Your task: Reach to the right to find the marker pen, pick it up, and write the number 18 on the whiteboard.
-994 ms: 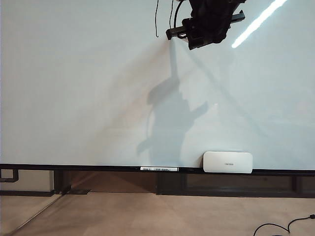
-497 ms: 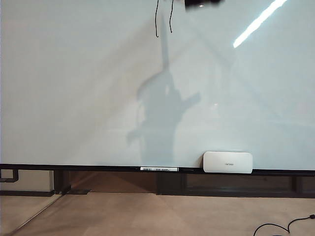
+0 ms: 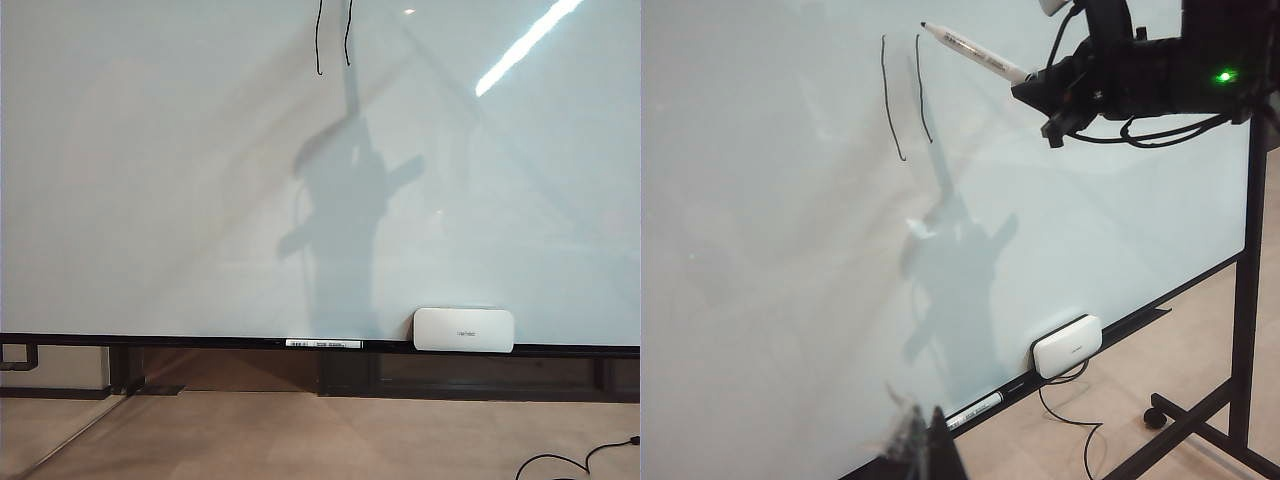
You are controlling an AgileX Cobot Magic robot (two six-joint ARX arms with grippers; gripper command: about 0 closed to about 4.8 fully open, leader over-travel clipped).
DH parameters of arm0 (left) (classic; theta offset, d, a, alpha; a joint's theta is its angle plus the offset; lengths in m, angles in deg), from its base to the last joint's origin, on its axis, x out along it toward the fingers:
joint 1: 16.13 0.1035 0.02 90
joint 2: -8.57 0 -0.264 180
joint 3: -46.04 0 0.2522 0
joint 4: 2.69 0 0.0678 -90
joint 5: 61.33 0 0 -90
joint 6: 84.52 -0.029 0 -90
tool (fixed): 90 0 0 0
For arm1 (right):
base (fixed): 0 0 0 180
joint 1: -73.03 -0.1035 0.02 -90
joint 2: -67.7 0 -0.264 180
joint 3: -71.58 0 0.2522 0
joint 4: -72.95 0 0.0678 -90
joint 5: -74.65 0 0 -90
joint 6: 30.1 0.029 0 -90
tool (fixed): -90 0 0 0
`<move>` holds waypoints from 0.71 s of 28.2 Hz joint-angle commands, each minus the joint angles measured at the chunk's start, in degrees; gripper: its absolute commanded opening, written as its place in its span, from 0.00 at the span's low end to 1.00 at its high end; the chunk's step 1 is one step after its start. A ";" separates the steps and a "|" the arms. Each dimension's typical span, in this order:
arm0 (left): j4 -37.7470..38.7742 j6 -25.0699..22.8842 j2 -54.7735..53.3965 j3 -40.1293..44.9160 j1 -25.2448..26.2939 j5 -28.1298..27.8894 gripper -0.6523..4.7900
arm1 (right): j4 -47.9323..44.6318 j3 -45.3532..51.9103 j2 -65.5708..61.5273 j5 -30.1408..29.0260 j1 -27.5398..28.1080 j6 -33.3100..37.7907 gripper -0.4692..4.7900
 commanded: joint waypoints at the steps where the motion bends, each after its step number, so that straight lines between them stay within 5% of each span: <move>1: -0.28 -0.02 -0.02 -0.17 -0.07 -0.15 0.11 | -1.44 -0.46 -0.31 -0.26 0.20 0.02 0.09; 20: -0.04 0.04 -0.02 -0.17 -0.07 -0.11 0.11 | -3.34 -1.16 -2.34 -1.14 1.57 0.02 0.09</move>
